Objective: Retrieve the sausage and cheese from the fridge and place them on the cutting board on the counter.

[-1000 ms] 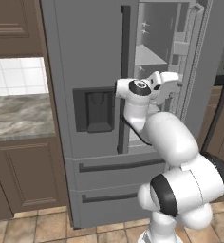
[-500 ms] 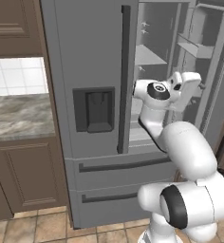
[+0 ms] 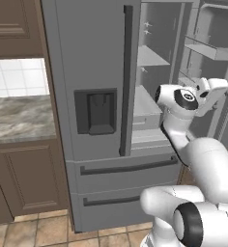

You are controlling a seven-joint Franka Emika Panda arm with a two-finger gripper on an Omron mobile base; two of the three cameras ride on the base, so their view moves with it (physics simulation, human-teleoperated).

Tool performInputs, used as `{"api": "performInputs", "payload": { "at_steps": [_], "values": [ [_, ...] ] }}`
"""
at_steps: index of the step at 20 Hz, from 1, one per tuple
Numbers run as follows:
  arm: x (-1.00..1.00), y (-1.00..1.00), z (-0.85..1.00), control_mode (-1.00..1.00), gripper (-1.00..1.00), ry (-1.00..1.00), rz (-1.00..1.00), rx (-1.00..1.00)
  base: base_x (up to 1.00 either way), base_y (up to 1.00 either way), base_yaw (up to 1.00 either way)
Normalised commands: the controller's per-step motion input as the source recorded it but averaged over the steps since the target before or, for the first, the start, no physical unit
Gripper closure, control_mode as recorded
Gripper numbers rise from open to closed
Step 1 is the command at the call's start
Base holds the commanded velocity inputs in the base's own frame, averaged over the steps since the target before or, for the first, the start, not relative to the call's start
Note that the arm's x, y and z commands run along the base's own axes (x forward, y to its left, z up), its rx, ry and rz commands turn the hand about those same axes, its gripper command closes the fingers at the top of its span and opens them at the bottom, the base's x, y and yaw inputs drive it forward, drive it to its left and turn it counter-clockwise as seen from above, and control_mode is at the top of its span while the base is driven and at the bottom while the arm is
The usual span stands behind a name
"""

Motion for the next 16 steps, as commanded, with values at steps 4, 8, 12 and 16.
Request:
{"api": "performInputs", "payload": {
  "at_steps": [4,8,12,16],
  "values": [
    [-0.09,-0.19,-0.03,-1.0,-1.0,-0.34,0.09,0.05,0.0,0.0,0.0],
    [-0.78,0.27,0.68,-1.0,-1.0,-0.15,0.16,0.17,0.0,0.0,0.0],
    [-0.73,0.77,0.54,-1.0,-1.0,-0.11,0.23,0.16,0.0,0.0,0.0],
    [-0.71,0.97,0.12,-1.0,-1.0,-0.12,0.28,0.18,0.0,0.0,0.0]
  ]
}}
